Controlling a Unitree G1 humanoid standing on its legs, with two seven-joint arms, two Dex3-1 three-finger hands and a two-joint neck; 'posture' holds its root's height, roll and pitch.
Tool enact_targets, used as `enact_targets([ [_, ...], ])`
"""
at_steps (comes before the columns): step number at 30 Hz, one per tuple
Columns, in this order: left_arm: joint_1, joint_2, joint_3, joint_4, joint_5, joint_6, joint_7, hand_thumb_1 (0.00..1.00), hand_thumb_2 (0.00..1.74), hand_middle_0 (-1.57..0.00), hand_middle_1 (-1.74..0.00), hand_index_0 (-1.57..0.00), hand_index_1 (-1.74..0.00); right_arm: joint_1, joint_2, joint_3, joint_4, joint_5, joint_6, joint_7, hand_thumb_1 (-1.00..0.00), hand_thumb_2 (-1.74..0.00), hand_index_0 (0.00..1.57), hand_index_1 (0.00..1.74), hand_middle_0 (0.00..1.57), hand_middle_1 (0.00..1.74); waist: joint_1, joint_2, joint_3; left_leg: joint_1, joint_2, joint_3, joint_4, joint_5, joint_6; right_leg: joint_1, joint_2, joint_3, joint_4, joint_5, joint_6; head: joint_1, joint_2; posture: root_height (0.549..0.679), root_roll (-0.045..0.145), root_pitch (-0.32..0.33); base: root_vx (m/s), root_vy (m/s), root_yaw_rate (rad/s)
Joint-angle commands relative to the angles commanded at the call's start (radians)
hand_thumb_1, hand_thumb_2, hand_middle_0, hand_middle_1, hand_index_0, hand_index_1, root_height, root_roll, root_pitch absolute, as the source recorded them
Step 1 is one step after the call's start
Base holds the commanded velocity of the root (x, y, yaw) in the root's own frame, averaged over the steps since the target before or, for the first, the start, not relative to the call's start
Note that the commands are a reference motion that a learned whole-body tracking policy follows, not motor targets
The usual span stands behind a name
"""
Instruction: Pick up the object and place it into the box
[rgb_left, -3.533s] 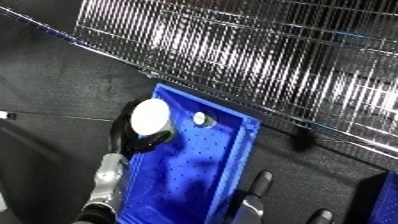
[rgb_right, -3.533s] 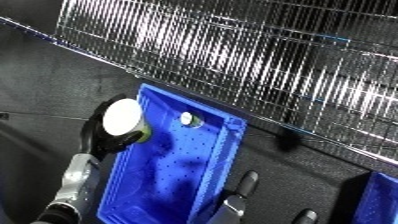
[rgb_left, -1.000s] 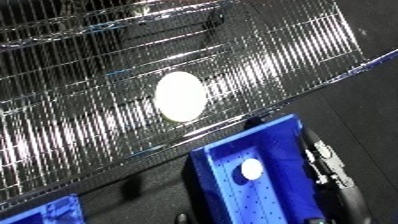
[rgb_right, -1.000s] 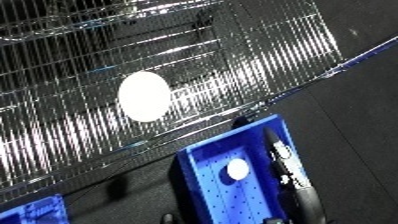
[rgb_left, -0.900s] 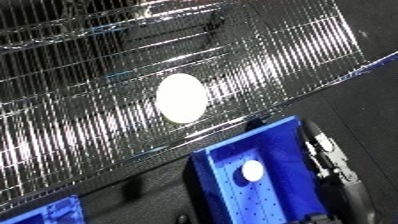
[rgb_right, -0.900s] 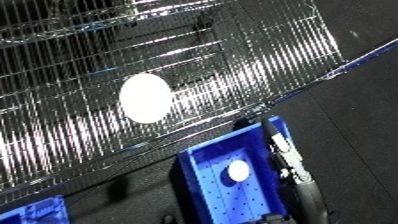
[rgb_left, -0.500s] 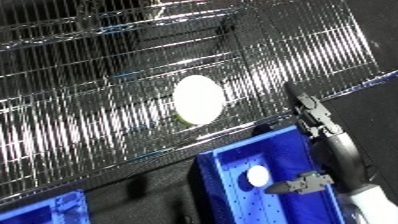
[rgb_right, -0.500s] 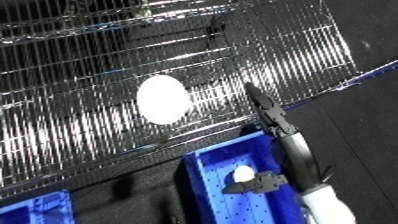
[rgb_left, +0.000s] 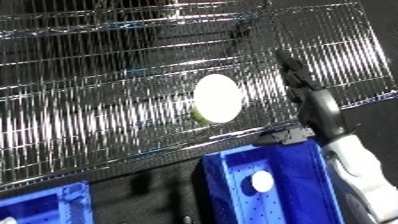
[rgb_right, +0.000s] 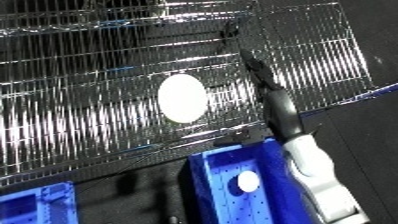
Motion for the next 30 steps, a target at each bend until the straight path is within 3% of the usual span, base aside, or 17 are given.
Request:
enact_targets([
  [2,-0.001,0.000,-0.005,-0.015,0.000,0.007,-0.001,0.00,0.00,0.00,0.00,0.00,0.00,-0.049,0.001,0.033,0.039,-0.017,0.019,0.003,0.00,0.00,0.00,0.00,0.00,0.00,0.002,0.007,0.005,-0.009,-0.005,-0.001,0.007,-0.002,0.0017,-0.011,-0.0024,0.000,0.008,-0.001,-0.0023,0.015,0.001,0.650,0.066,0.055,0.026,0.016,0.029],
  [18,-0.006,-0.015,-0.049,-0.053,-0.010,0.021,0.008,0.00,0.00,0.00,0.00,0.00,0.00,-0.161,0.051,0.144,0.151,-0.059,0.088,0.027,0.00,0.00,0.00,0.00,0.00,0.00,0.024,0.029,0.005,-0.053,-0.013,-0.003,0.028,-0.005,0.0074,-0.062,-0.0051,-0.005,0.039,-0.009,-0.0165,0.062,0.013,0.647,0.075,0.081,0.028,0.012,0.025],
  [30,0.011,-0.020,-0.063,-0.074,-0.023,0.024,0.008,0.00,0.00,0.00,0.00,0.00,0.00,-0.210,0.085,0.177,0.177,-0.057,0.097,0.040,0.00,0.00,0.00,0.00,0.00,0.00,0.044,0.043,0.005,-0.078,-0.019,-0.006,0.034,-0.001,0.0085,-0.089,-0.0082,-0.012,0.053,-0.011,-0.0221,0.087,0.051,0.646,0.078,0.097,0.019,0.015,0.025],
])
